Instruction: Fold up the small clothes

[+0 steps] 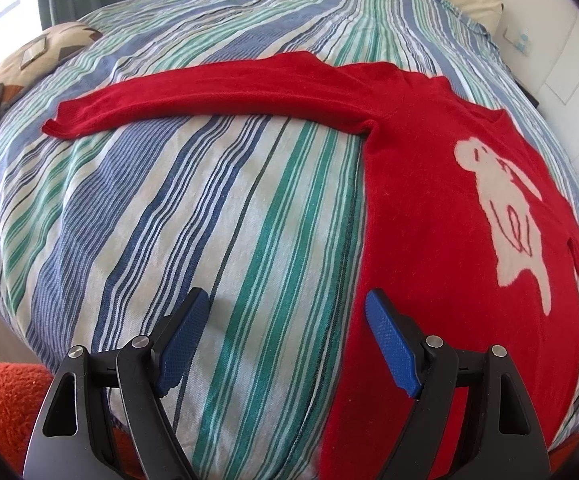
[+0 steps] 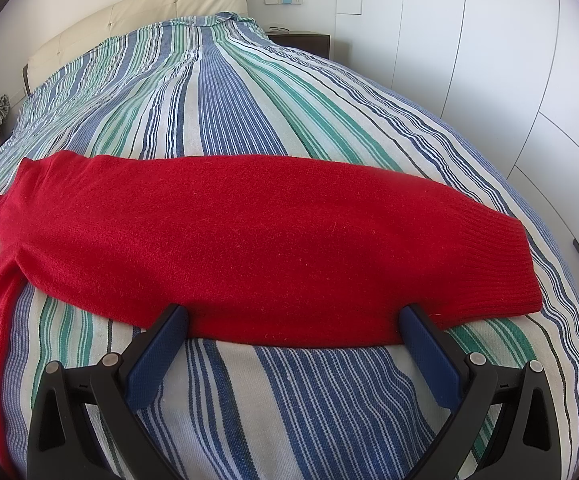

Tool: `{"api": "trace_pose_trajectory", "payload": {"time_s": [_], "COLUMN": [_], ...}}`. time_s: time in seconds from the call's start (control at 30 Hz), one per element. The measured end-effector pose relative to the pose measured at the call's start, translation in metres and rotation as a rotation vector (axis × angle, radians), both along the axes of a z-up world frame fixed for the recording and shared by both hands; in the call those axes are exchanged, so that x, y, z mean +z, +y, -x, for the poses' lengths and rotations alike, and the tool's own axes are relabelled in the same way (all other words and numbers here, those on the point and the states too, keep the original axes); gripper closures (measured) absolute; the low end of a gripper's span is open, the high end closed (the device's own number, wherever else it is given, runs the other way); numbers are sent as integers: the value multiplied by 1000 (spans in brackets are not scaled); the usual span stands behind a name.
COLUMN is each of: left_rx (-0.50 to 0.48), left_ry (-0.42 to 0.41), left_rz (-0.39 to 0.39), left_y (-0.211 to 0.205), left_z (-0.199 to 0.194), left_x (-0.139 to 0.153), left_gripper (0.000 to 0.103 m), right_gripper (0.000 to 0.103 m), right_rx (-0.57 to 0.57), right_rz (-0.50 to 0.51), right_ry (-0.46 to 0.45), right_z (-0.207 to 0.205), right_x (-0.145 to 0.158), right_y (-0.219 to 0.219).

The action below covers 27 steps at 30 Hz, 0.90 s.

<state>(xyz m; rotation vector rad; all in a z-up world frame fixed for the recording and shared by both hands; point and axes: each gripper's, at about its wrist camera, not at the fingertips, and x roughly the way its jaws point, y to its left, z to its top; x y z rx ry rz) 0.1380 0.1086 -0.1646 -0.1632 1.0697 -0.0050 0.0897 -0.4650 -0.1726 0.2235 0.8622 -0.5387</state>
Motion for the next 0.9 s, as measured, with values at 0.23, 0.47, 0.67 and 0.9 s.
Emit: {"api": "trace_pose_trajectory", "payload": {"time_s": [0.23, 0.47, 0.67, 0.9], "left_rx": [14, 36, -8, -50], "left_ry": [-10, -20, -35, -102], "left_rz": [38, 57, 82, 11], "left_y": [9, 20, 18, 11], "left_z": [3, 2, 7, 31], "left_x": [4, 5, 7, 21], "left_gripper": [21, 20, 20, 20], "right_gripper": [0, 0, 0, 0], "right_rx": [0, 0, 0, 0], "right_rz": [0, 0, 0, 0], "right_ry": [0, 0, 0, 0], "right_z": [0, 0, 0, 0], "right_x": [0, 0, 0, 0], "right_y": [0, 0, 0, 0]}}
